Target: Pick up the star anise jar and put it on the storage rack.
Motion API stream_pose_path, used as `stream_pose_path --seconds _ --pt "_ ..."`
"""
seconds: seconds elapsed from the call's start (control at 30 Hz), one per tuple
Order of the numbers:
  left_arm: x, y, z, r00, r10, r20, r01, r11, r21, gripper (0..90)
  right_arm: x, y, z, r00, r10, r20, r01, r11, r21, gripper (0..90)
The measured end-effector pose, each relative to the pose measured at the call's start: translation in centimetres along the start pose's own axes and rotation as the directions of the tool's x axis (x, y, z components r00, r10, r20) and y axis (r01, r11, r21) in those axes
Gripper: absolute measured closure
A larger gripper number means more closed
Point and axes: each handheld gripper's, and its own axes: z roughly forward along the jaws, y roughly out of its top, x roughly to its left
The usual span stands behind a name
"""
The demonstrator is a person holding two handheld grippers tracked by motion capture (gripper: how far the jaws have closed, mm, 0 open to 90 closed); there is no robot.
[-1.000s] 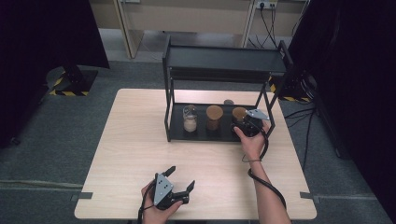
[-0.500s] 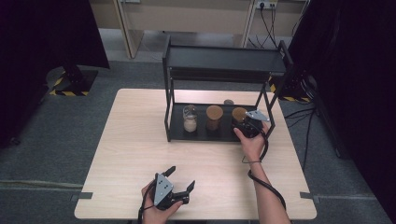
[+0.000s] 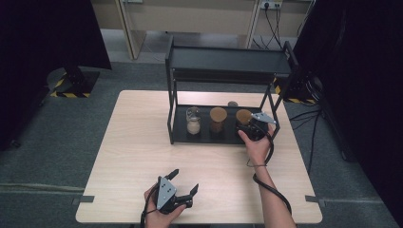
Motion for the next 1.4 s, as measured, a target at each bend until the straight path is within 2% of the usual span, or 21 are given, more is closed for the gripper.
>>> stream_pose_path --seconds 0.63,1.2,1.4 --pt "0.0 0.0 0.0 1.0 0.0 0.0 0.0 1.0 0.0 12.3 0.1 0.3 -0.4 0.9999 0.007 -0.015 -0.006 1.0 0.021 7.1" --pt "0.0 0.0 0.0 1.0 0.0 -0.001 0.0 1.0 -0.001 12.4 0.1 0.2 -1.5 0.9997 0.001 -0.024 0.0 1.0 0.031 4.4" --pt "0.0 0.0 0.0 1.0 0.0 -0.001 0.0 1.0 0.0 12.4 0.0 0.1 -2.2 0.9994 -0.002 -0.034 0.002 1.0 0.018 4.2"
